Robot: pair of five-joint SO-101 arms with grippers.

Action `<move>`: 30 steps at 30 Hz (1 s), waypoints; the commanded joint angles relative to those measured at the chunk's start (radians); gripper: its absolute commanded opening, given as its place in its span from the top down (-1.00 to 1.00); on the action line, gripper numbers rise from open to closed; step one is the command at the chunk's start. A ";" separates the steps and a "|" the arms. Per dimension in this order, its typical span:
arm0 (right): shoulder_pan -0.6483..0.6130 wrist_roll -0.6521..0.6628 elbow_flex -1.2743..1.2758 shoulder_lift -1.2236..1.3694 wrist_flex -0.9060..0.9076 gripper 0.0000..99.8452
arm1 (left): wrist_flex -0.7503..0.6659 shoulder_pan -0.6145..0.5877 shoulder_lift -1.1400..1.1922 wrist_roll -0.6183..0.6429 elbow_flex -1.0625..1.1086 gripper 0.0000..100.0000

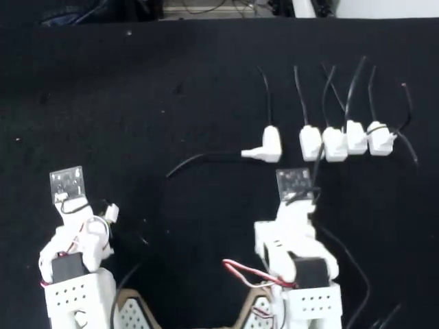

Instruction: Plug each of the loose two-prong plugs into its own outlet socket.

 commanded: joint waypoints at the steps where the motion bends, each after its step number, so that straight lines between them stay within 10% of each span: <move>1: 0.003 0.002 0.005 -0.094 -0.014 0.96 | -0.014 0.015 -0.005 -0.009 0.022 0.88; 21: 0.164 0.002 0.005 -0.096 -0.012 0.96 | -0.006 0.019 -0.166 -0.005 0.015 0.88; 30: 0.032 0.002 0.005 -0.094 -0.012 0.96 | -0.006 0.283 -0.170 -0.005 0.015 0.88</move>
